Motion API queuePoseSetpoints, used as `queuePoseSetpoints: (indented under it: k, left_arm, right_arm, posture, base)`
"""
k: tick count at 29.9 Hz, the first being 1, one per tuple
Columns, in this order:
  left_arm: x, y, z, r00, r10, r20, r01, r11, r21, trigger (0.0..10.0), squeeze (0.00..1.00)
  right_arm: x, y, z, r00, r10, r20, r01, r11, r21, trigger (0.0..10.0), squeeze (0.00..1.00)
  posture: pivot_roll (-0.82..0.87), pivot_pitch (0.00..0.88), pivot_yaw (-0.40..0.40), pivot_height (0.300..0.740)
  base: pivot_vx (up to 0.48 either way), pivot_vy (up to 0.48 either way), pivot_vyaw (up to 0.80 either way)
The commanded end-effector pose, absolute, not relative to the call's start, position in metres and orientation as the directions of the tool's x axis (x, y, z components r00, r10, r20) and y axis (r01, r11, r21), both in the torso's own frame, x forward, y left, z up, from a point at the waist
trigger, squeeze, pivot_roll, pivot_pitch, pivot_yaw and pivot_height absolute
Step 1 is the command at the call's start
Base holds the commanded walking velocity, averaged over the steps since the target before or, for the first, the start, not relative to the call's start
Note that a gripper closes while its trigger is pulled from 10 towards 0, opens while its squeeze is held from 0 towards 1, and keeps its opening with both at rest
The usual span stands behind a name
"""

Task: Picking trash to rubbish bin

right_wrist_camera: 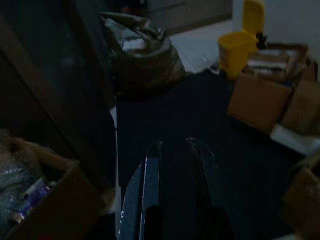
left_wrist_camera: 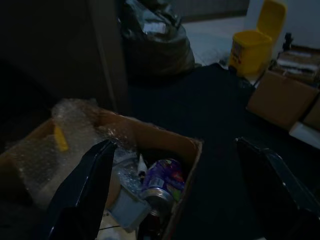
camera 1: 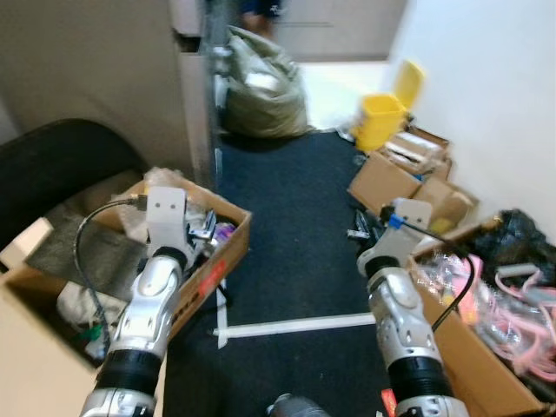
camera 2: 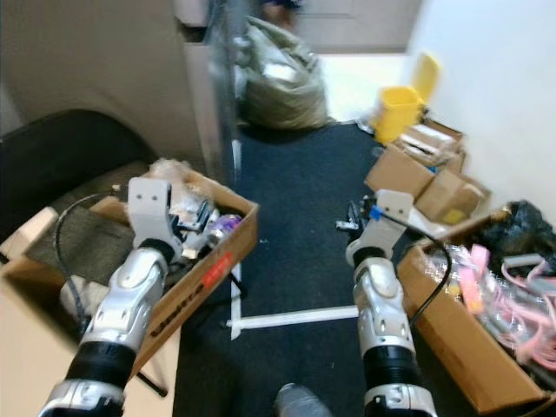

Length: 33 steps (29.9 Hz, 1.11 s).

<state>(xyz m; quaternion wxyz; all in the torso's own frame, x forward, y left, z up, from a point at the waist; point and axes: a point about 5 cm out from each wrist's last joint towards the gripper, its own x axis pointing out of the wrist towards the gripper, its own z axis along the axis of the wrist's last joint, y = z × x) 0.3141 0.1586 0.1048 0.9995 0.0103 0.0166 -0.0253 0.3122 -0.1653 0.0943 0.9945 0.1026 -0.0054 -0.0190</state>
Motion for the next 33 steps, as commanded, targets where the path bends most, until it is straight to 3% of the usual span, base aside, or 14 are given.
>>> queuePoseSetpoints:
  k: [1, 19, 33]
  left_arm:
    - [0.314, 0.158, 0.101, 0.997, -0.058, -0.054, 0.06, 0.998, 0.034, 10.0, 0.0]
    - [0.315, 0.16, 0.094, 0.991, -0.1, -0.093, 0.111, 0.987, 0.12, 10.0, 0.0]
    - [0.32, 0.161, 0.101, 0.99, -0.115, -0.078, 0.125, 0.982, 0.14, 10.0, 0.0]
  right_arm:
    - [0.312, -0.171, 0.091, 0.998, -0.066, -0.017, 0.068, 0.976, 0.209, 10.0, 0.0]
    - [0.304, -0.199, 0.076, 0.969, -0.226, -0.101, 0.24, 0.958, 0.159, 10.0, 0.0]
    - [0.306, -0.19, 0.074, 0.964, -0.238, -0.118, 0.256, 0.951, 0.174, 10.0, 0.0]
  posture:
    - [-0.07, 0.007, 0.015, 0.74]
    - [-0.08, 0.012, 0.049, 0.74]
    - [-0.04, 0.01, 0.057, 0.74]
  base:
    - [0.0, 0.0, -0.8]
    - [0.0, 0.0, -0.8]
    - [0.0, 0.0, -0.8]
